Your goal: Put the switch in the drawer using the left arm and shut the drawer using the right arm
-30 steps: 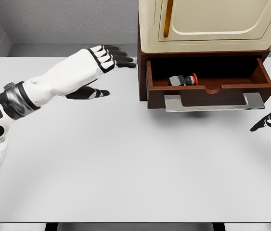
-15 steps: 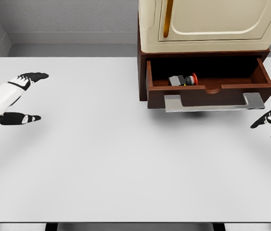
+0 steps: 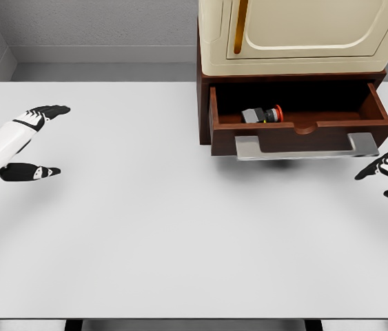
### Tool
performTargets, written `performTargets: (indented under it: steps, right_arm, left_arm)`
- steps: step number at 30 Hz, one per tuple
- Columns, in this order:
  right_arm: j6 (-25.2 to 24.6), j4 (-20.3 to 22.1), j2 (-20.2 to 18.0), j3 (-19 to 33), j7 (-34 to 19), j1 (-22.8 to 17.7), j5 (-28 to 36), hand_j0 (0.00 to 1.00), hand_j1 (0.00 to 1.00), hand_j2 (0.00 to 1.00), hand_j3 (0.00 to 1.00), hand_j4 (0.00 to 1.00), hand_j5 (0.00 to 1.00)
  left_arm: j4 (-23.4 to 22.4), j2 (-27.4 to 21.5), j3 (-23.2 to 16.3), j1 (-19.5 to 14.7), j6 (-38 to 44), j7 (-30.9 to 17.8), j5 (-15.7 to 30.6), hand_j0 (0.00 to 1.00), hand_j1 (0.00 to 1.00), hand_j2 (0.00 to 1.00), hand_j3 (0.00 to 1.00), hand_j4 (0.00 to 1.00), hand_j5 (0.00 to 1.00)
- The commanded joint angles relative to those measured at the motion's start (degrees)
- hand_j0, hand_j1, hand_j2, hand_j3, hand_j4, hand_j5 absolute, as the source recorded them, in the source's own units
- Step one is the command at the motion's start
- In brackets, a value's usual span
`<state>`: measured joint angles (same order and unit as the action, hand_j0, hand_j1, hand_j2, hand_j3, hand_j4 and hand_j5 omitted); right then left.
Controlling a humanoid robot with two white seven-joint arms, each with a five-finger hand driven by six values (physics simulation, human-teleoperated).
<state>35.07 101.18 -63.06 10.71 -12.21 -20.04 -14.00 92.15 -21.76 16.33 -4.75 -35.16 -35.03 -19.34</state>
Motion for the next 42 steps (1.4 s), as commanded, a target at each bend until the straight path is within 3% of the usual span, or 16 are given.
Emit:
performTargets:
  steps: [1, 8, 13, 24, 31, 42]
  right_arm:
    - [-0.1, 0.1, 0.1, 0.0, 0.0, 0.0, 0.3, 0.69, 0.69, 0.69, 0.69, 0.69, 0.69]
    - [-0.1, -0.4, 2.2, -0.2, -0.1, 0.5, -0.8, 0.69, 0.69, 0.69, 0.69, 0.69, 0.69]
    - [-0.1, -3.1, 2.9, -8.0, -0.1, 9.4, -1.2, 0.69, 0.69, 0.69, 0.69, 0.69, 0.69]
    - [-0.1, -6.0, 4.0, -10.4, -0.1, 11.2, -1.7, 0.7, 0.7, 0.7, 0.7, 0.7, 0.7]
    - [-0.1, -8.6, 7.8, -13.3, -0.1, 16.2, -3.4, 0.7, 0.7, 0.7, 0.7, 0.7, 0.7]
    - [-0.1, -11.0, 10.7, -18.0, -0.1, 22.8, -4.9, 0.7, 0.7, 0.7, 0.7, 0.7, 0.7]
  left_arm:
    - [0.0, 0.1, 0.0, 0.0, 0.2, 0.0, 0.5, 1.0, 1.0, 1.0, 1.0, 1.0, 1.0]
    - [0.0, 0.2, 0.0, 0.0, 0.2, 0.0, 0.5, 1.0, 1.0, 1.0, 1.0, 1.0, 1.0]
    - [0.1, 0.9, 0.0, 0.0, 0.2, 0.0, 0.5, 1.0, 1.0, 1.0, 1.0, 1.0, 1.0]
    - [0.4, 1.1, -0.1, 0.0, 0.2, 0.0, 0.5, 1.0, 1.0, 1.0, 1.0, 1.0, 1.0]
    - [1.0, 1.8, -0.2, 0.0, 0.2, 0.0, 0.4, 1.0, 1.0, 1.0, 1.0, 1.0, 1.0]
    - [0.8, 1.9, -0.2, 0.0, 0.2, 0.0, 0.4, 1.0, 1.0, 1.0, 1.0, 1.0, 1.0]
